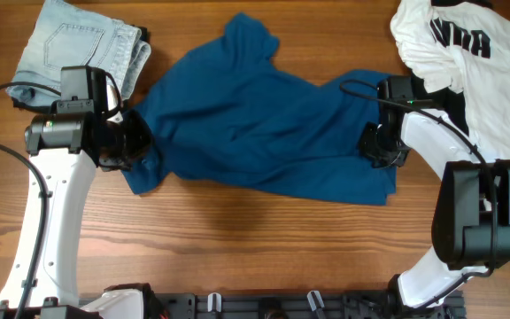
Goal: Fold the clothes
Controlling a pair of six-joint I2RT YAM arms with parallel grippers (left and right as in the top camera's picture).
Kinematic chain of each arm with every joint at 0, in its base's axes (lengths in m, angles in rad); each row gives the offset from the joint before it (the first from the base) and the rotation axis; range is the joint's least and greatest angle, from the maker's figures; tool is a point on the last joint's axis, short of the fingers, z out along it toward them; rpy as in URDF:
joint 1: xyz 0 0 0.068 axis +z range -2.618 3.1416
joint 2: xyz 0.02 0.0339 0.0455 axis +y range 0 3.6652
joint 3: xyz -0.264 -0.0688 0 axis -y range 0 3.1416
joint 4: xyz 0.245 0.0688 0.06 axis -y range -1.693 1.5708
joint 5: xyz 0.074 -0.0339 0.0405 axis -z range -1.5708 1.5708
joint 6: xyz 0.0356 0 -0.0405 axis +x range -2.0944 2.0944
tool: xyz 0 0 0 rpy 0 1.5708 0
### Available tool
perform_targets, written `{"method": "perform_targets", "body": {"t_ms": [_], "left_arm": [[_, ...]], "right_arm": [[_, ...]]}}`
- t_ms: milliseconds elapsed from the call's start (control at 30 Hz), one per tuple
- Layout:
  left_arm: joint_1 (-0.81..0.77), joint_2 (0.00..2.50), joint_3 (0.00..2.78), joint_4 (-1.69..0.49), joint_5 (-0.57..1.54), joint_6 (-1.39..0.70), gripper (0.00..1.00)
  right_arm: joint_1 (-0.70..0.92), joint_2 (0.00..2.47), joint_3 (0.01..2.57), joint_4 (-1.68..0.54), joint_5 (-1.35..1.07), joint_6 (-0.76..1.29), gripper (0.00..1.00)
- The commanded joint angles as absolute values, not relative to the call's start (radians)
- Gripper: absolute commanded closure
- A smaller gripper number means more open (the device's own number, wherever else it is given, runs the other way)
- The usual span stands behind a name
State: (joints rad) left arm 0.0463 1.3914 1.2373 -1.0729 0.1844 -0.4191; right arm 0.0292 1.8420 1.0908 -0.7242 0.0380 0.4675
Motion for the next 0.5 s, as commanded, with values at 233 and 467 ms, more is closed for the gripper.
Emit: {"method": "perform_targets", "body": {"t_ms": [233,467], "left_arm": [[0.05,1.397,1.257,-1.073,0.189,-0.396,0.96],[0.05,1.374,1.259,-1.073,0.191,-0.396,0.96]], "right_arm": [[0.015,1.744,1.212,-0.854,0.08,0.4,0.96],[-0.104,1.484,1.245,-1.008,0.04,0.357,0.96]]}}
